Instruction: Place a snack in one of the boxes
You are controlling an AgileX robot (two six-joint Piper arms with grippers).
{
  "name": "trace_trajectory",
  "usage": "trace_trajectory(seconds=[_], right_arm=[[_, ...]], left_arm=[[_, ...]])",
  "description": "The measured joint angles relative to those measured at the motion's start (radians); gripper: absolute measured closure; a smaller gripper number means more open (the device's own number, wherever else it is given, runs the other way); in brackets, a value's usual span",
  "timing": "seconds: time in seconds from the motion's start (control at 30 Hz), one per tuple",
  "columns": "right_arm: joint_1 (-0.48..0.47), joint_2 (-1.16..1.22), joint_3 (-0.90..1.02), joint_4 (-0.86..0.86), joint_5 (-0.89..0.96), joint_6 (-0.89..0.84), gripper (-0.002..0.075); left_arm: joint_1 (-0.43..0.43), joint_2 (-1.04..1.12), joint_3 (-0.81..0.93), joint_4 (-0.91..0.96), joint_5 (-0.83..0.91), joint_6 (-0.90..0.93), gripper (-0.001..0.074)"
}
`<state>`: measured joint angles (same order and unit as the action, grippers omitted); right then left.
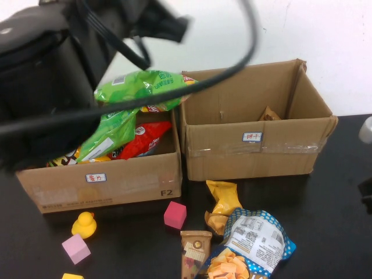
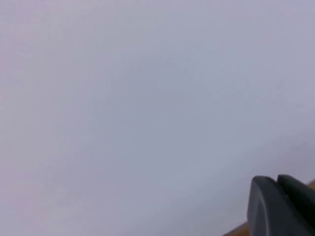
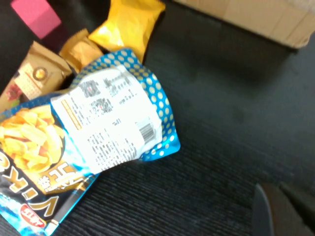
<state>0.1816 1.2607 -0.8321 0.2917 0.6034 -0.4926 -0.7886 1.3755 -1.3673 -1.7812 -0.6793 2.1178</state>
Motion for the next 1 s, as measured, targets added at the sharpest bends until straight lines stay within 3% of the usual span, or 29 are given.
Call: trace_trajectory(seconds=[0.23,0.57,1.0], right_arm=[[0.0,-0.067,0.0,-0.001,0.025,-0.007,0.0727],[0.0,-0.277,0.02,0.038,0.077,-0.009,0.0727],[0.0,-0.752,0.376,0.147,0.077,-0.14,0.0727]], left_arm=[[-0.159,-0.028,0.0,0.0,0.19,-0.189,0.0736],[-0.326,-0.106,0.034,0.004,0.246,-0.201,0.0736],[-0.345,-0.215,0.226,0.008,0.246,-0.182,0.0736]])
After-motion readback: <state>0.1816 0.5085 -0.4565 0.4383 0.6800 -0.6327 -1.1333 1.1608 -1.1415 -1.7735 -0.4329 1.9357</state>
